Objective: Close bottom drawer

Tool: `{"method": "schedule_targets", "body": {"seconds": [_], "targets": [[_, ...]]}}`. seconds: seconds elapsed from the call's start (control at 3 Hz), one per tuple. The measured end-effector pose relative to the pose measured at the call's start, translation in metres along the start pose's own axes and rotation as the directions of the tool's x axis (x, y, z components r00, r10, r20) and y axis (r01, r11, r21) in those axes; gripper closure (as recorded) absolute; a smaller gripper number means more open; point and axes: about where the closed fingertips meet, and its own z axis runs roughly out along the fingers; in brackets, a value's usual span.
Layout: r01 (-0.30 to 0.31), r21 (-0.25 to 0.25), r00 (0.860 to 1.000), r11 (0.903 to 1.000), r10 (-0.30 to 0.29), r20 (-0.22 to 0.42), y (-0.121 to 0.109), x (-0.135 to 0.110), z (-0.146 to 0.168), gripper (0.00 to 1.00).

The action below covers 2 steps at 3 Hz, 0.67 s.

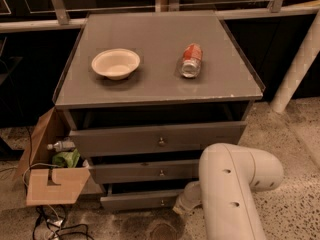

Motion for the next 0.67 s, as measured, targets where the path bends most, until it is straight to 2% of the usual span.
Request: {"method": "schedule_targets", "body": {"seconds": [0.33, 0.67], "targets": [[-0.001, 0.003, 1.000, 1.0000, 0.001, -0.001, -0.0014, -0.0004, 0.0004, 0.85], [-0.001, 0.003, 1.000, 1.0000, 0.001, -0.001, -0.0013, -0.0004, 0.0004, 0.62]]}}
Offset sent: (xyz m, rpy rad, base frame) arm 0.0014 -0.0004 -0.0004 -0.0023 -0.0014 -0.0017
